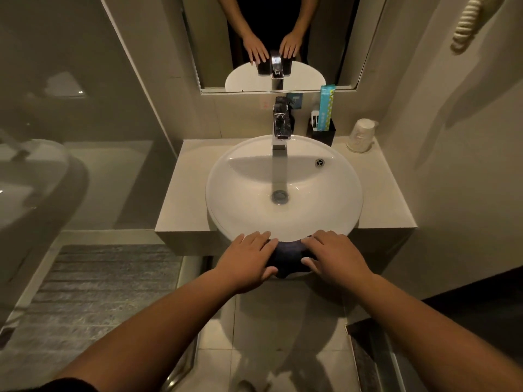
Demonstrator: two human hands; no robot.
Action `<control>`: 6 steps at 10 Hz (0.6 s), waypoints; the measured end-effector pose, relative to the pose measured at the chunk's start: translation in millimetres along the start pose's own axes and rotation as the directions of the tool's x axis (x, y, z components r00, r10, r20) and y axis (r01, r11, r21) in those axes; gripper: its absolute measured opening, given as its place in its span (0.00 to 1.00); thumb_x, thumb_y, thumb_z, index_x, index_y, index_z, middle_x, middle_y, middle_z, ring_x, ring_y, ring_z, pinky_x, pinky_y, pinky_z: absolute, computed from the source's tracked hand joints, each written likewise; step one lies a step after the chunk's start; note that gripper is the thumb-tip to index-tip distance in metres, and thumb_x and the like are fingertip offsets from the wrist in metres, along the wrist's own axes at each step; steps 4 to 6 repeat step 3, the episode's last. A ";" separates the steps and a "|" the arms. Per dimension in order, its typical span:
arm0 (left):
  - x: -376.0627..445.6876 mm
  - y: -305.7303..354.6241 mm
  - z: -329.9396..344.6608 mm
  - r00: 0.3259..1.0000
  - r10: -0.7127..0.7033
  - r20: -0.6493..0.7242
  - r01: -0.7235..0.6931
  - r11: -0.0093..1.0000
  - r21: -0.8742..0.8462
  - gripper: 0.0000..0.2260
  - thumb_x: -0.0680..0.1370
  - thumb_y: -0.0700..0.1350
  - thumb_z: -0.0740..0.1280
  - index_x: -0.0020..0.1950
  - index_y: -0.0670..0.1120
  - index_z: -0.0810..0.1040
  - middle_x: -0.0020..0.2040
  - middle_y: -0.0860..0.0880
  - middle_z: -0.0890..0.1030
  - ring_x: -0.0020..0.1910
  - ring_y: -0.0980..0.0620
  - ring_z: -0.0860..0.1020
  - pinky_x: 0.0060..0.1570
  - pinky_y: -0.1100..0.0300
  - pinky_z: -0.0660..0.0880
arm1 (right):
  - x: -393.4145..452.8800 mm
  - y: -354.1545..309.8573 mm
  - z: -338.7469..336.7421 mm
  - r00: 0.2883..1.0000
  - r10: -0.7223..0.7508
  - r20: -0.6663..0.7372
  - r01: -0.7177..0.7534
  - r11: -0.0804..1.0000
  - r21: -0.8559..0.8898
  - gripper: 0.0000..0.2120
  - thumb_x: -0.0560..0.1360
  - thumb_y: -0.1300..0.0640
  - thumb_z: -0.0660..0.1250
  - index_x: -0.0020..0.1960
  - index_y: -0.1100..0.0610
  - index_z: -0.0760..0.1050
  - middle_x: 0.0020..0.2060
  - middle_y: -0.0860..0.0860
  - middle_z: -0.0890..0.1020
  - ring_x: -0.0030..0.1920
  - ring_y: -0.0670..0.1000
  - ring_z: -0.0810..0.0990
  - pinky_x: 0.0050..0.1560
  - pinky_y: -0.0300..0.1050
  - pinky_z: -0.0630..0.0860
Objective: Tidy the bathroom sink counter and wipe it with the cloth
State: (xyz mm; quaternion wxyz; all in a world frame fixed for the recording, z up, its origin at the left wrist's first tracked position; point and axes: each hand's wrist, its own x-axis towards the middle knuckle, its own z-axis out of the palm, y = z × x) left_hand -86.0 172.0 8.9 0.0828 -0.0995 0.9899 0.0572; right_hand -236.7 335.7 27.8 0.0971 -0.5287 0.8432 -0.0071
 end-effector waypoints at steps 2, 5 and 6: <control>-4.7 17.3 -46.9 0.985 -0.138 0.108 0.154 0.976 -0.156 0.15 0.80 0.56 0.57 0.57 0.47 0.74 0.50 0.46 0.80 0.44 0.50 0.76 0.41 0.57 0.69 | -0.9 -20.1 -34.7 0.984 0.016 0.176 -0.020 1.000 0.020 0.13 0.79 0.45 0.59 0.51 0.52 0.76 0.45 0.52 0.82 0.41 0.50 0.77 0.47 0.46 0.76; 0.7 15.5 -64.6 0.936 -0.138 0.323 0.219 0.948 -0.230 0.15 0.80 0.54 0.59 0.49 0.45 0.79 0.45 0.44 0.82 0.39 0.50 0.77 0.40 0.58 0.72 | 8.8 -21.9 -44.2 0.951 0.018 0.307 -0.052 0.993 0.102 0.13 0.77 0.46 0.61 0.49 0.54 0.78 0.43 0.52 0.82 0.42 0.50 0.80 0.49 0.46 0.77; 0.7 15.5 -64.6 0.936 -0.138 0.323 0.219 0.948 -0.230 0.15 0.80 0.54 0.59 0.49 0.45 0.79 0.45 0.44 0.82 0.39 0.50 0.77 0.40 0.58 0.72 | 8.8 -21.9 -44.2 0.951 0.018 0.307 -0.052 0.993 0.102 0.13 0.77 0.46 0.61 0.49 0.54 0.78 0.43 0.52 0.82 0.42 0.50 0.80 0.49 0.46 0.77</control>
